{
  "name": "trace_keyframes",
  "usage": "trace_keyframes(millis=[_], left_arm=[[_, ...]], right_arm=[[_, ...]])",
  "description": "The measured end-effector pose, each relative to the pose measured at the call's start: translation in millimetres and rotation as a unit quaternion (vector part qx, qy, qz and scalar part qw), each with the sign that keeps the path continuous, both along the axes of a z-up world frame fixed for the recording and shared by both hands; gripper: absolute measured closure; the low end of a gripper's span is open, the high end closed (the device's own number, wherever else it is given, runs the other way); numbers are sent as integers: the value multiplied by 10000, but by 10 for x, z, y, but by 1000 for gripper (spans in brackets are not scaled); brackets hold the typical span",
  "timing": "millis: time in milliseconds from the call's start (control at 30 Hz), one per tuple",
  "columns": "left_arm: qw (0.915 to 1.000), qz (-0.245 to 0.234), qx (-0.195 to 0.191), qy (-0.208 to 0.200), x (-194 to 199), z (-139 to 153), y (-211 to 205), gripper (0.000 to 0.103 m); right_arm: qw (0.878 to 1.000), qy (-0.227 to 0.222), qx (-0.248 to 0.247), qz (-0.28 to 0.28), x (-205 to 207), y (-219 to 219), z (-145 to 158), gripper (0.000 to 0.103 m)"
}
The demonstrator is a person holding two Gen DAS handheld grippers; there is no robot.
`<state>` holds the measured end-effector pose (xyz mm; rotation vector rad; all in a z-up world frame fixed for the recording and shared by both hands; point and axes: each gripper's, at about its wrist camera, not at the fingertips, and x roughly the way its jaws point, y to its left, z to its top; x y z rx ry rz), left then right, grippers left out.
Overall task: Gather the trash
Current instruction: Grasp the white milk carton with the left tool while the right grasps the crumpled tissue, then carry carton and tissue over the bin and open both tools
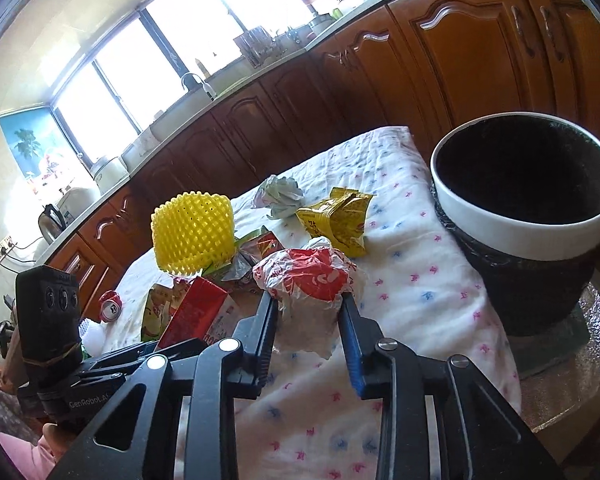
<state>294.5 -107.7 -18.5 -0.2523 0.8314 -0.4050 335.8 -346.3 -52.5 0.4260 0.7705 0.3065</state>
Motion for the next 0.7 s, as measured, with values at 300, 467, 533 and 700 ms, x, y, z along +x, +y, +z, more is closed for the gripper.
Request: trace_keyframes(millis=[300,467,533,700], left_arm=[[9990,-354,107,-258,-11,138,-339,52],[9982,-509,98,-308,84,155,-514,52],[9977,-575,126,-323,146,156,-592,52],[9962,-755,222,-386,320,182,-800,52]], right_arm=[[9992,-190,-13,-352,-206,-264,159,72],[9981,-225,4,-580,-273,-483,184,72],[9975,-252,1,-667,-292,-559,196,72],[9956,-303,-7,-881,-305,-749,232,72]])
